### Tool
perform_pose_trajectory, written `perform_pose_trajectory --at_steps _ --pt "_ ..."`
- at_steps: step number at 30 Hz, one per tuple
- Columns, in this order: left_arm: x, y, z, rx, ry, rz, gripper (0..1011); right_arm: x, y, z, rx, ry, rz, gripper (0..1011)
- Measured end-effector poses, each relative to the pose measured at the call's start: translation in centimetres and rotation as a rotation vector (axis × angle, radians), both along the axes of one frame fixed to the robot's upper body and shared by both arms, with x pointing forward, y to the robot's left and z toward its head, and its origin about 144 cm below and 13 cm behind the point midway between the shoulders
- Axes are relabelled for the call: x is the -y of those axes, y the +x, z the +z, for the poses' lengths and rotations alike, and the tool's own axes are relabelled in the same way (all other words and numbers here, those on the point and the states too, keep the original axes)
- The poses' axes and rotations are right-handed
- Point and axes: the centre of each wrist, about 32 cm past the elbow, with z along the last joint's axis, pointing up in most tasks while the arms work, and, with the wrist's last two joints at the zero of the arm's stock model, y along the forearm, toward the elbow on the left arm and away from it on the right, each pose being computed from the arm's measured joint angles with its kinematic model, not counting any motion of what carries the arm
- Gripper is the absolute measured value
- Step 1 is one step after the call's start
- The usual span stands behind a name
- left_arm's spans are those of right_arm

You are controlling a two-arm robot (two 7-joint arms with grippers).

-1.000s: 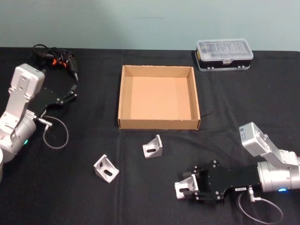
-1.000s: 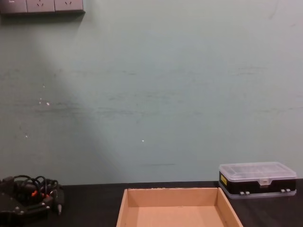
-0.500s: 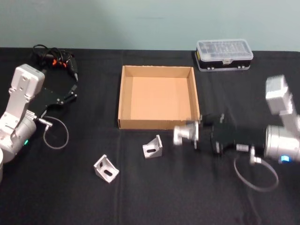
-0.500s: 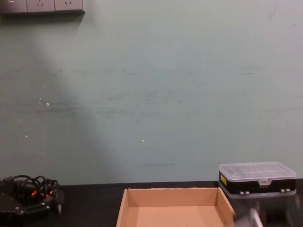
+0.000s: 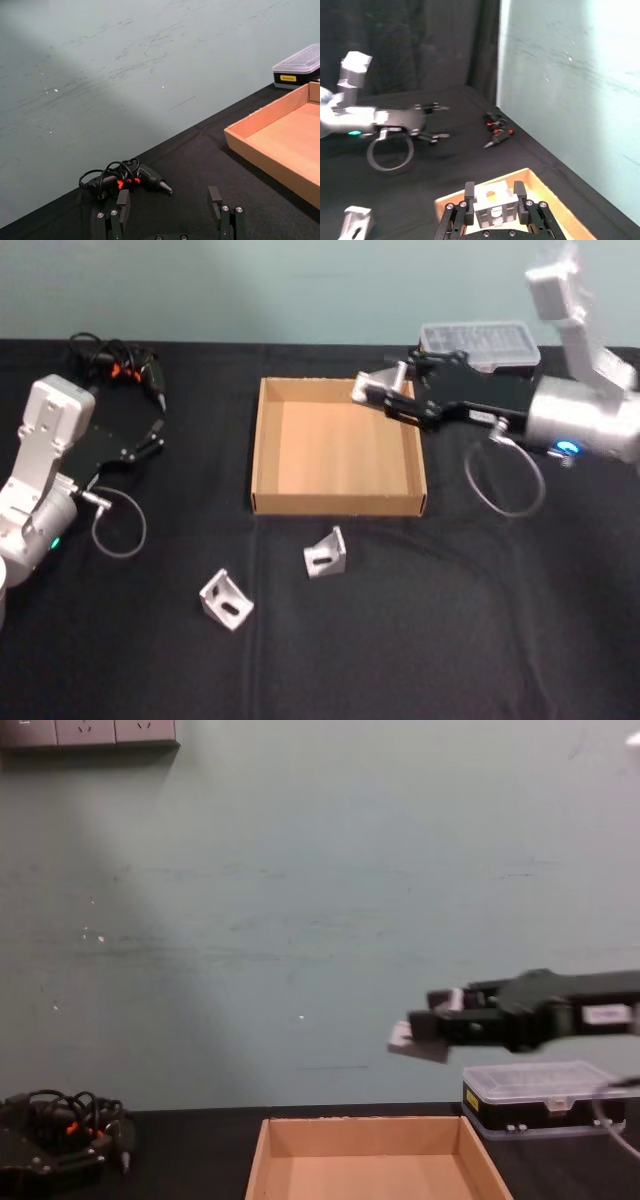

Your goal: Use one hand to pick up the angle iron from the table and place it into the box.

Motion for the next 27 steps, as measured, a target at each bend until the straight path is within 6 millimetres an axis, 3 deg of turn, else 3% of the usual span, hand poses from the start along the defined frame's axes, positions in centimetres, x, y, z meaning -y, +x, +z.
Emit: perform_pose_trajectory --at_steps 5,11,21,27 --pt "0.0 0.0 0.0 0.000 0.000 0.000 1011 -2.4 3.4 0.7 -0.074 -0.033 -0.054 474" --pt "0.0 0.0 0.0 0.000 0.000 0.000 1011 -5.2 6.1 0.5 -0.155 -0.080 -0.091 474" --pt "0.0 0.0 0.0 0.000 0.000 0.000 1011 -8.2 7.6 -0.6 -0.280 -0.173 -0.122 474" --pt "0.0 0.0 0.0 0.000 0.000 0.000 1011 -8.8 7.7 -1.7 -0.311 -0.213 -0.138 474"
